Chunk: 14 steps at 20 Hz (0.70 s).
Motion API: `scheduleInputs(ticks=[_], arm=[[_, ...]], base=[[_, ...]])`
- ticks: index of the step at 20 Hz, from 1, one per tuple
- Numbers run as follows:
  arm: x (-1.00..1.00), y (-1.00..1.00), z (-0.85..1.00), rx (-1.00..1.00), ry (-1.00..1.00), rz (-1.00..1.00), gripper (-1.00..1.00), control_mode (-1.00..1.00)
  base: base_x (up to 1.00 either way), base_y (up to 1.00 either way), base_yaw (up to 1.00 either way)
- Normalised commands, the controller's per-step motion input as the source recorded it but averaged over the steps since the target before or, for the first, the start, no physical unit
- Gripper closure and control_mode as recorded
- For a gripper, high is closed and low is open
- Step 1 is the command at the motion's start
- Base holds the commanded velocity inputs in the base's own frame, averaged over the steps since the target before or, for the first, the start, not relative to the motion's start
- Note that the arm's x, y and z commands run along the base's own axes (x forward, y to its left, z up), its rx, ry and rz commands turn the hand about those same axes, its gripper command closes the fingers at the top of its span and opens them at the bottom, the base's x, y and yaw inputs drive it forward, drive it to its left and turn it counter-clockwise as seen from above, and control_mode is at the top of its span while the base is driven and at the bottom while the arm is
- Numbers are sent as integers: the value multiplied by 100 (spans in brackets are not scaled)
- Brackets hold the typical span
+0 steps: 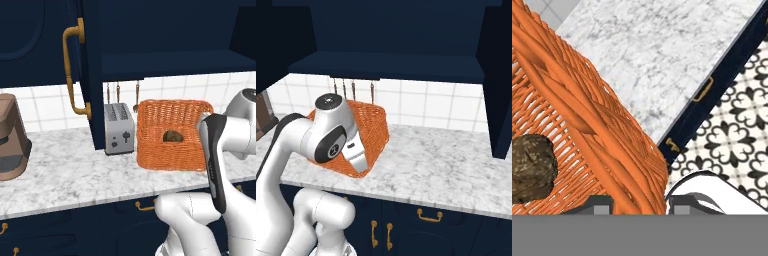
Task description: Open the cabinet, pick up the bread from the cabinet and place it in the basket. Then move the basket to the dining counter.
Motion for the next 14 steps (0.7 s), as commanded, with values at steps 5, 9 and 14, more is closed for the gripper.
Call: scheduleInputs(ticks=[5,9,14], arm=[[0,0,0,0,0,0,100,100],[0,0,0,0,0,0,100,100],[0,0,0,0,0,0,100,100]], base=[[-54,5,2],[-95,11,2],[-97,0,0]])
